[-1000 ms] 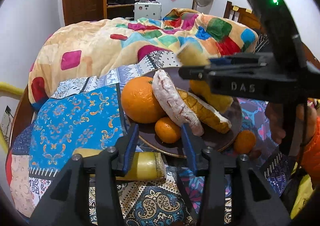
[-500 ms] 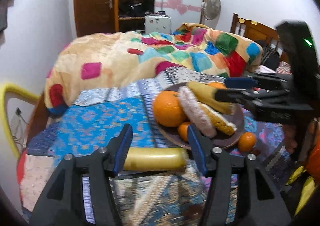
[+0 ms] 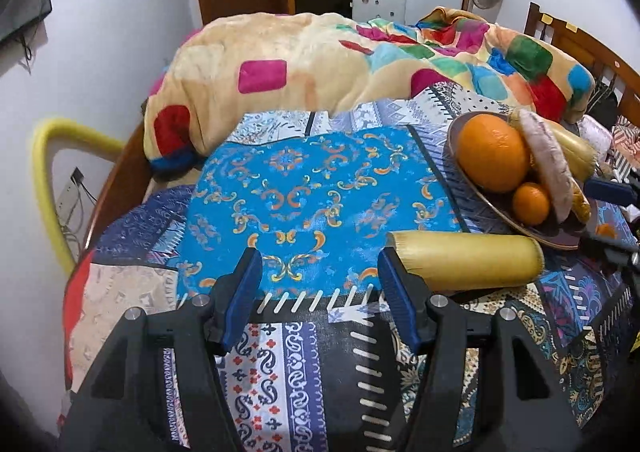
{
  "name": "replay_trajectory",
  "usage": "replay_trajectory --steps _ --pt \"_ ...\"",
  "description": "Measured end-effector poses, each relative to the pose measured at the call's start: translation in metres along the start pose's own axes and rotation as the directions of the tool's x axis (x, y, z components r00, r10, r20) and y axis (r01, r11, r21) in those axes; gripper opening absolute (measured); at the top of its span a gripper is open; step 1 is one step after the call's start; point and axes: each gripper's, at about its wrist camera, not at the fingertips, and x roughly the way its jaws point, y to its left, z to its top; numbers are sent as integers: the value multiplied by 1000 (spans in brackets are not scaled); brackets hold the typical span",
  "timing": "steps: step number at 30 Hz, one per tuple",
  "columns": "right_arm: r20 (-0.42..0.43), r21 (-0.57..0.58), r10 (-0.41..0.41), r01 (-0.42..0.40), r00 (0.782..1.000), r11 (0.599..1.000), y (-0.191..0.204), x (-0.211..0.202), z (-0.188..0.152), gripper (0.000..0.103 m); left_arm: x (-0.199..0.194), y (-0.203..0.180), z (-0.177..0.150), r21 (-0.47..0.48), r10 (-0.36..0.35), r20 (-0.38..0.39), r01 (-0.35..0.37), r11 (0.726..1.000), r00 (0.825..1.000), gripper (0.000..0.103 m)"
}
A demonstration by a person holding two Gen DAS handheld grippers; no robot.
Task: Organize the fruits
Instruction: 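Lower the tangerine onto the plate with the left gripper while the right gripper sets the stalk there, then grasp the second pale yellow stalk on the bedspread with the left gripper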
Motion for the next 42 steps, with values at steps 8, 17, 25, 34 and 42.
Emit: replay_trajectory --steps 8,17,25,34,42 --pt "0 -36 -61 61 998 998 15 7 1 74 3 -5 -3 12 6 -8 -6 1000 1000 60" --pt "26 6 -44 44 999 999 7 -14 -5 74 -34 -16 -38 19 -34 -15 34 999 999 60" --pt "37 80 -69 65 997 995 -17 -36 -18 74 -58 -44 -60 70 -110 -27 111 991 994 60" --pt "13 138 -72 70 997 988 -37 -50 -42 75 -78 -64 -37 93 -159 36 155 984 987 63" --pt "-16 179 -37 39 999 983 -43 -45 -74 75 -33 -95 -18 145 -203 -76 212 966 976 63"
